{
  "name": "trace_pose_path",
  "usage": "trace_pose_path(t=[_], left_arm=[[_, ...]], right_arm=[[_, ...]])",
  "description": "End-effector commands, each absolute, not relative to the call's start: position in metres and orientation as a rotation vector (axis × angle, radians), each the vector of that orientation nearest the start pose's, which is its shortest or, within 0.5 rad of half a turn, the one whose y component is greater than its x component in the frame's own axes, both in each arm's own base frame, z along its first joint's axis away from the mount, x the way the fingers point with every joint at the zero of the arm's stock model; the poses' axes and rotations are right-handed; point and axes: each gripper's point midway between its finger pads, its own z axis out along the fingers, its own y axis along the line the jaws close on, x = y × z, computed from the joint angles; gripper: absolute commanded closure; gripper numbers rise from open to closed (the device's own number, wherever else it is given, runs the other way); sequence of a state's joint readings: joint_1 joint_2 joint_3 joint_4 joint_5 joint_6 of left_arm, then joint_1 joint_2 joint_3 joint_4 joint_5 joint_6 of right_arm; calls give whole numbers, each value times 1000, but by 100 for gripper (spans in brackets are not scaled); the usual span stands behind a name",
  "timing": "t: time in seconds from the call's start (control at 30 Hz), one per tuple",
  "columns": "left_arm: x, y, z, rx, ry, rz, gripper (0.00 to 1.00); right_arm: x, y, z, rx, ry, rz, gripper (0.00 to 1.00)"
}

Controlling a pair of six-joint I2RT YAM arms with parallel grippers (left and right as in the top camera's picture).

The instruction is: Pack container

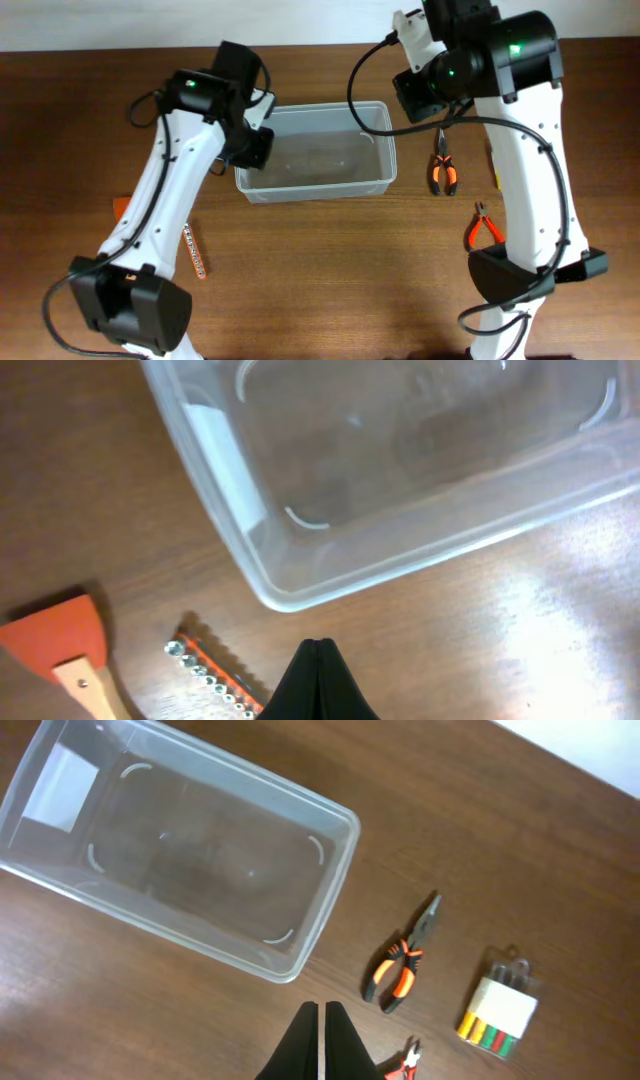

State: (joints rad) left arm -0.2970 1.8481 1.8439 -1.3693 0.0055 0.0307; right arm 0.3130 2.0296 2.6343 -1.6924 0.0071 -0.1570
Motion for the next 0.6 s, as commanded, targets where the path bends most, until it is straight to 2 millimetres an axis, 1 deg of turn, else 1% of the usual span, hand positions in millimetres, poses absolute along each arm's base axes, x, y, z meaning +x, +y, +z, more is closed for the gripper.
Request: trace_pose_path(t=[0.0,0.13,0.27,0.43,0.57], left_arm=[[360,-122,169,527,2959,-76,98],[350,-119,147,536,3012,-66,98],[346,-120,124,541,3035,-87,98],[354,-123,106,536,3001,-94,98],[366,-127,98,529,2951,-102,98]], right_arm=[[381,106,361,-504,2507,3,96],[365,94,387,-465,2441,-8,96],[350,89,406,-452,2388,-2,94],[339,86,418,-443,2352,3,94],[337,86,421,-441,2344,4,94]])
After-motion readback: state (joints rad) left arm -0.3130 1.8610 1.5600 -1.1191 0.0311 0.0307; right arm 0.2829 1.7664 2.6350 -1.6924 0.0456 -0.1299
